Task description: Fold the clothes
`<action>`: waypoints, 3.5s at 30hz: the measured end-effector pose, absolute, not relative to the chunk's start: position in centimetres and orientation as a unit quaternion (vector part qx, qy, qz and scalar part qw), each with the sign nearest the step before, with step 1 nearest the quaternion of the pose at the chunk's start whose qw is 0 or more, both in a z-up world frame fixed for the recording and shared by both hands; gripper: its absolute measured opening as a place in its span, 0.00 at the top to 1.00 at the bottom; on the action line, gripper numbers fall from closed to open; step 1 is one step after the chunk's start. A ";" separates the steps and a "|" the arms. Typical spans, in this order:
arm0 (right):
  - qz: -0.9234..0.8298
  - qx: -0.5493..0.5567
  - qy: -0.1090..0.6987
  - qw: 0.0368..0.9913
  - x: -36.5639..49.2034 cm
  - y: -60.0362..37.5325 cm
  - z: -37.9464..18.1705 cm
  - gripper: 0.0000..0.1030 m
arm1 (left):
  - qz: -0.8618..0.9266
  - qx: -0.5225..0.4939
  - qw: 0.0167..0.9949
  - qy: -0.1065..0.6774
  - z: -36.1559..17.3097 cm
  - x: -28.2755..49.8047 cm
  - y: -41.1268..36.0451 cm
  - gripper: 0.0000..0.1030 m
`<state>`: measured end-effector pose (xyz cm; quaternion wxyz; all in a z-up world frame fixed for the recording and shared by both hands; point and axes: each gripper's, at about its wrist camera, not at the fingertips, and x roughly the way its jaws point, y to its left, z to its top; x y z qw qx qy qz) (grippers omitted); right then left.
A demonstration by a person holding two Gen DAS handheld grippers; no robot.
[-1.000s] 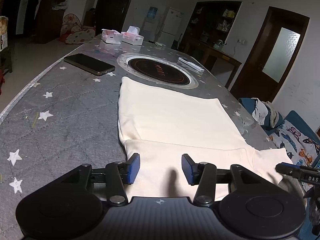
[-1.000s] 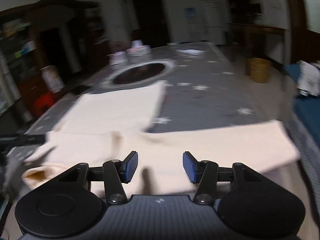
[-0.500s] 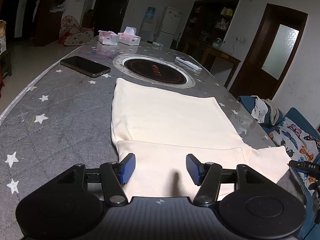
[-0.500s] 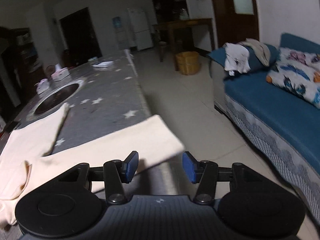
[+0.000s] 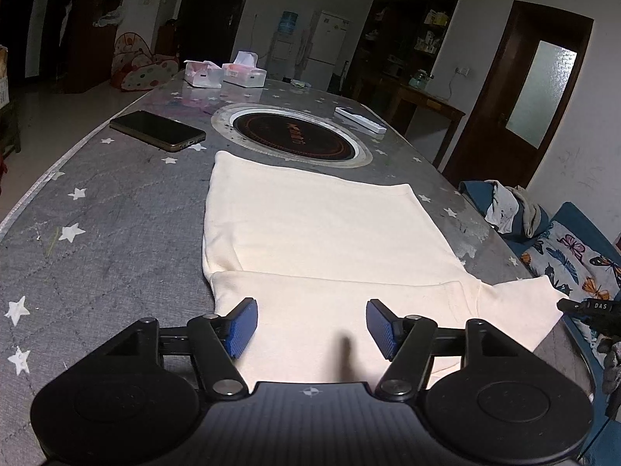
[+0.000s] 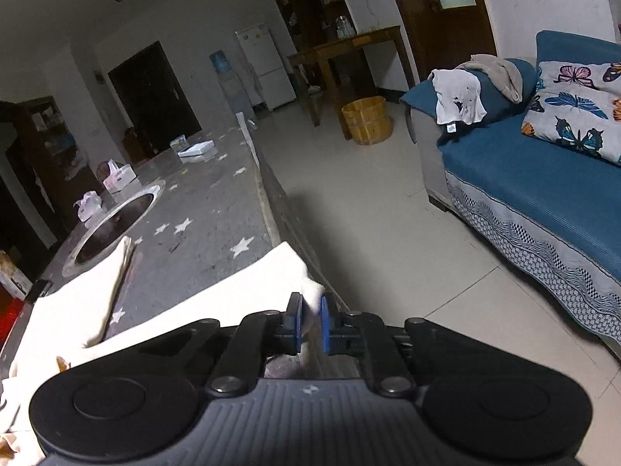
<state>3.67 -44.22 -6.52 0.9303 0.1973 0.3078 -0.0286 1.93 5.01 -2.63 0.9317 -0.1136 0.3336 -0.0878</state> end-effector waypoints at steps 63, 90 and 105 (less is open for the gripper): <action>0.237 0.046 0.346 0.907 3.6 -27.2 -2.0 0.79 | -0.134 -0.090 0.937 0.309 -3.0 1.7 5.1 0.45; 0.229 0.056 0.325 0.916 7.1 -26.6 -3.2 0.79 | -0.107 -0.074 0.936 0.328 -1.7 2.7 5.0 0.92; 0.248 -0.012 0.305 0.919 6.0 -24.4 -1.9 0.73 | -0.079 -0.059 0.939 0.330 -1.7 2.5 5.4 0.84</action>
